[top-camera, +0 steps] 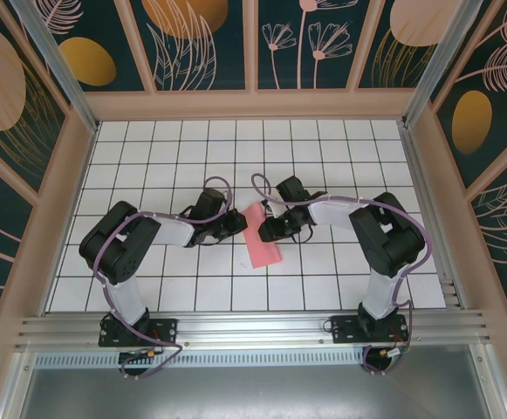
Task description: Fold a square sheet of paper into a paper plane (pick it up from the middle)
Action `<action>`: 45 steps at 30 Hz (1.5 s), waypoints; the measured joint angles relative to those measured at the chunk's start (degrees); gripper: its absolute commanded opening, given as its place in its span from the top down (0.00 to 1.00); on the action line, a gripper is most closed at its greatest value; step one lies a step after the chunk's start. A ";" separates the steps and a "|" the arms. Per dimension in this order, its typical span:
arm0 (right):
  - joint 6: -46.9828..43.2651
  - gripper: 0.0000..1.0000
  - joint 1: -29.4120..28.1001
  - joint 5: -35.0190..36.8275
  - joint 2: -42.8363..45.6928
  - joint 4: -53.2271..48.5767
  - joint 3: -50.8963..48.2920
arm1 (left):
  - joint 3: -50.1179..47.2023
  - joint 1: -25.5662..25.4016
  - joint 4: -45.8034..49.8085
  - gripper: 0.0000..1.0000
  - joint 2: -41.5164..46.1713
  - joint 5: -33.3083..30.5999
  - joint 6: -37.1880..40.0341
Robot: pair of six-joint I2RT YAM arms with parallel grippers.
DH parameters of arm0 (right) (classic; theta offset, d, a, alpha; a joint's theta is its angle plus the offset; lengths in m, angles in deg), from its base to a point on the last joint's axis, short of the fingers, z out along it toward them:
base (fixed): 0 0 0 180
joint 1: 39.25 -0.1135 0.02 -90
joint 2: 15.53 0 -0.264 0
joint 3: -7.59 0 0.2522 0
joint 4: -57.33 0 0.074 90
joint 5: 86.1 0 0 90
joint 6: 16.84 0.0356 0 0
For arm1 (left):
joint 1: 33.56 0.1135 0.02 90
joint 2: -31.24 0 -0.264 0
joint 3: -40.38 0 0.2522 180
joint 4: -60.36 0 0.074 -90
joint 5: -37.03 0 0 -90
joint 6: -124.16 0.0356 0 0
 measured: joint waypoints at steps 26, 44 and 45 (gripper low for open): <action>12.59 0.66 1.66 5.66 14.12 -0.28 0.72 | 5.92 -1.92 8.72 0.94 -1.49 -6.97 4.15; 12.72 0.76 -1.20 -0.24 5.40 1.88 -2.38 | 6.10 -2.14 8.72 0.94 -1.62 -7.61 4.66; 12.72 0.76 -1.20 -0.24 5.22 1.88 -2.91 | 6.08 -2.14 8.72 0.94 -1.62 -7.61 4.81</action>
